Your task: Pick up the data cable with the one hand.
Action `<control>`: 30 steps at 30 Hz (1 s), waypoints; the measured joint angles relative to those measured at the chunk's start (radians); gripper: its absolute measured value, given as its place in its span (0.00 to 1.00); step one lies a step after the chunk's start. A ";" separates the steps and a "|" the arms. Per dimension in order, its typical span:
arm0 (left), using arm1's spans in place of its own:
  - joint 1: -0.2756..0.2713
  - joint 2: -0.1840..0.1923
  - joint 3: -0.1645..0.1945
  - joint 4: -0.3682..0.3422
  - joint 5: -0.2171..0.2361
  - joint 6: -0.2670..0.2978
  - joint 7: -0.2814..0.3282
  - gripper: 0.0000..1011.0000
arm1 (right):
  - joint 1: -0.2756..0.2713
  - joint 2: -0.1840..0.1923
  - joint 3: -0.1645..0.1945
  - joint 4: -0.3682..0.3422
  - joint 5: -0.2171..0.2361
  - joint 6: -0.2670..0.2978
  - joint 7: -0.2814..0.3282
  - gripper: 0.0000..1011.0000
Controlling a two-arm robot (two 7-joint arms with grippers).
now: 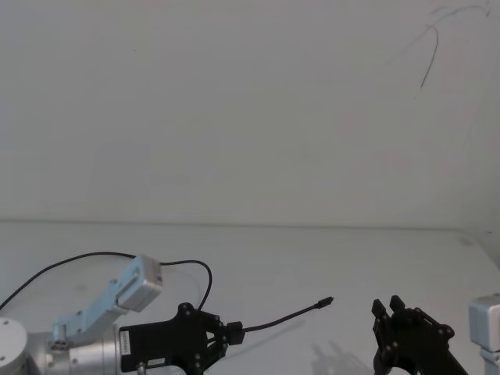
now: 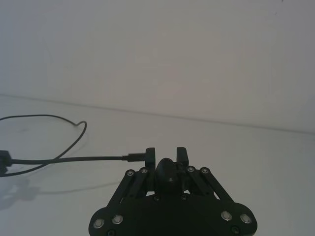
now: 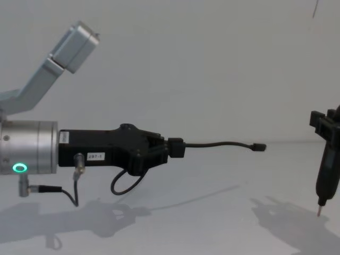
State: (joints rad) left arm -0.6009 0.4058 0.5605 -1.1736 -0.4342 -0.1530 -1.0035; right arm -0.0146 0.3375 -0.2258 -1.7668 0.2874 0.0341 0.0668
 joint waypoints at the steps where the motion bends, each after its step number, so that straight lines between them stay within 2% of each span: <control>1: 0.006 0.004 -0.002 -0.009 -0.002 0.001 0.004 0.04 | 0.000 0.000 0.000 0.000 0.000 0.000 0.000 0.25; 10: 0.092 0.065 -0.035 -0.137 -0.010 0.035 0.090 0.04 | 0.000 0.000 0.000 0.000 0.000 0.000 0.000 0.25; 20: 0.214 0.146 -0.077 -0.293 0.007 0.090 0.234 0.04 | 0.000 0.000 0.000 0.000 0.000 0.000 0.000 0.25; 30: 0.289 0.202 -0.097 -0.384 0.021 0.122 0.309 0.04 | 0.012 -0.004 0.000 0.001 0.014 -0.007 0.028 0.25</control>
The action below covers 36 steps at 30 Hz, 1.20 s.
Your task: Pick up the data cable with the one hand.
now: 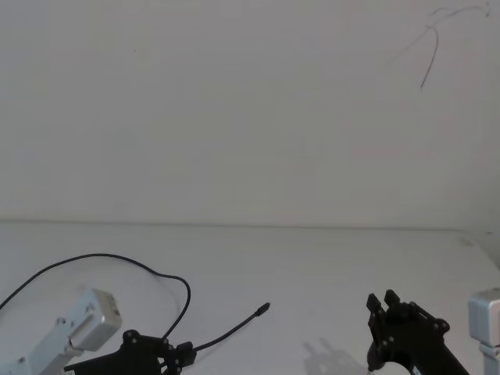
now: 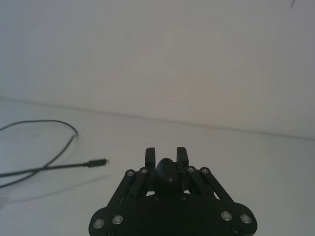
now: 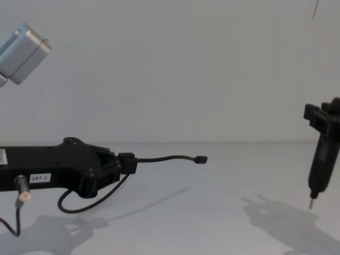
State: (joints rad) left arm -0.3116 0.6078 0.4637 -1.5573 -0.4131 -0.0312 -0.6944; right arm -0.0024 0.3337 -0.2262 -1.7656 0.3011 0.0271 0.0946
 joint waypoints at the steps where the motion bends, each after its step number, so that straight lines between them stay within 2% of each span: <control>1: 0.003 0.003 -0.001 -0.004 0.001 0.002 0.004 0.04 | 0.006 -0.002 -0.001 0.001 0.006 -0.002 0.011 0.25; 12: 0.038 0.028 -0.010 -0.045 0.007 0.016 0.038 0.04 | 0.059 -0.022 -0.010 0.011 0.063 -0.011 0.093 0.25; 19: 0.041 0.032 -0.010 -0.050 0.006 0.018 0.042 0.04 | 0.097 -0.038 -0.019 0.026 0.091 -0.012 0.127 0.25; 26: 0.029 0.026 0.001 -0.048 -0.013 0.017 0.019 0.04 | 0.130 -0.051 -0.028 0.048 0.119 -0.018 0.154 0.25; 36: 0.006 0.021 0.014 -0.049 -0.066 0.033 -0.036 0.04 | 0.156 -0.059 -0.033 0.079 0.145 -0.030 0.173 0.25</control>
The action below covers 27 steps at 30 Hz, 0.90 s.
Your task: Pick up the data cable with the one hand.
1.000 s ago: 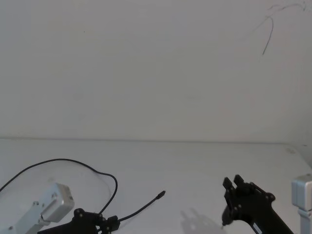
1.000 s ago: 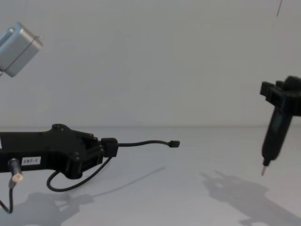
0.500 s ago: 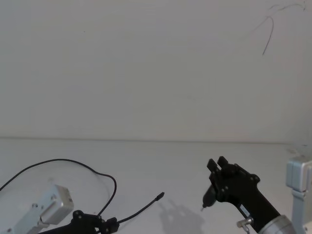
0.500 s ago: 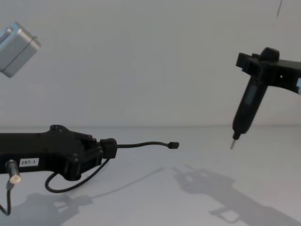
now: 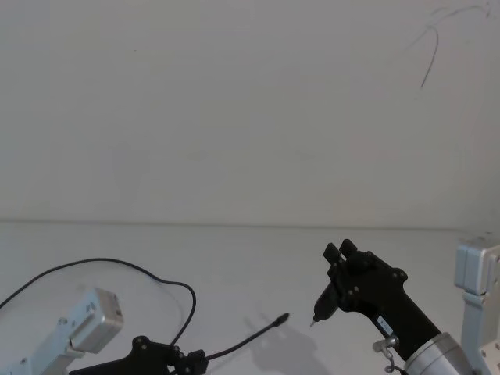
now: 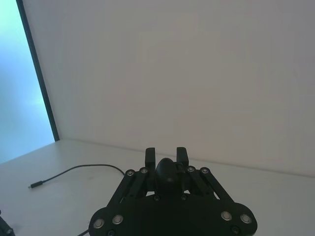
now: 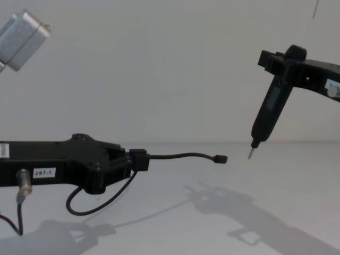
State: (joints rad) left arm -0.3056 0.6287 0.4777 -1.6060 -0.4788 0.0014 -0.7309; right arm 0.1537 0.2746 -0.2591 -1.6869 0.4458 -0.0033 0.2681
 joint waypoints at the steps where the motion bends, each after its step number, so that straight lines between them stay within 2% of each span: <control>1: -0.002 0.000 0.000 -0.001 -0.005 0.002 -0.005 0.04 | 0.001 0.000 0.000 0.002 0.002 -0.001 0.001 0.25; 27: -0.029 0.036 -0.008 -0.019 -0.125 0.038 -0.096 0.04 | 0.024 -0.012 -0.006 0.042 0.018 -0.026 0.017 0.25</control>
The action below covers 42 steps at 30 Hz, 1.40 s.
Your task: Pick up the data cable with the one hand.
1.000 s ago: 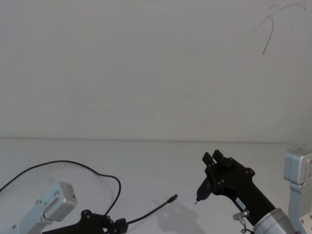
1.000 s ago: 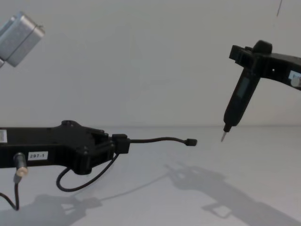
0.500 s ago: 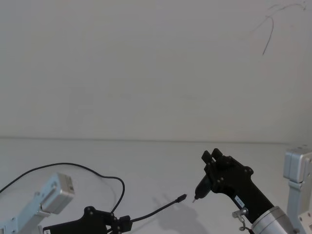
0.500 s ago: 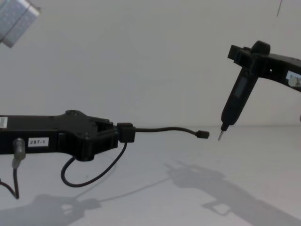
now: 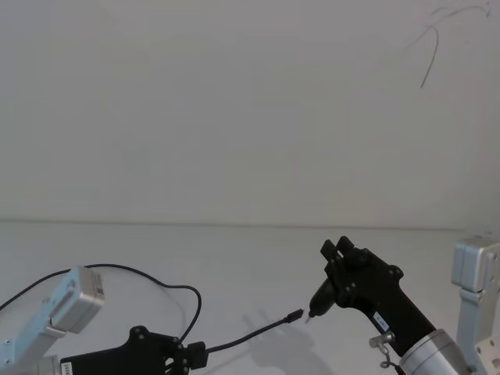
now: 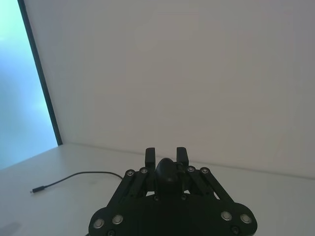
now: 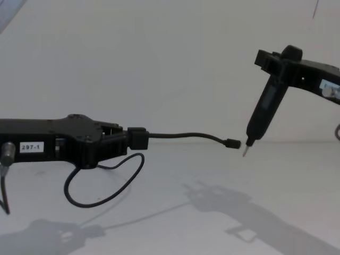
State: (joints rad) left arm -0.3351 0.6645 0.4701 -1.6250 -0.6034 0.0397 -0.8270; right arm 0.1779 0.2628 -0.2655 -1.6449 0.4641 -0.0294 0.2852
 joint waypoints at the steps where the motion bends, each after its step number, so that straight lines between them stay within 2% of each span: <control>1: 0.000 0.002 0.000 0.000 -0.004 0.001 -0.004 0.04 | 0.001 -0.001 -0.001 0.000 -0.001 -0.001 0.000 0.25; 20: 0.000 0.027 0.003 -0.003 -0.042 0.012 -0.043 0.04 | 0.005 -0.012 -0.003 -0.011 -0.008 -0.011 0.001 0.25; 42: 0.000 0.033 0.005 -0.003 -0.051 0.015 -0.052 0.04 | -0.017 0.030 -0.008 -0.042 -0.003 0.023 0.015 0.25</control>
State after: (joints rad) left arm -0.3347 0.6971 0.4747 -1.6278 -0.6541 0.0543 -0.8790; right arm 0.1612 0.2923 -0.2739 -1.6869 0.4615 -0.0064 0.3004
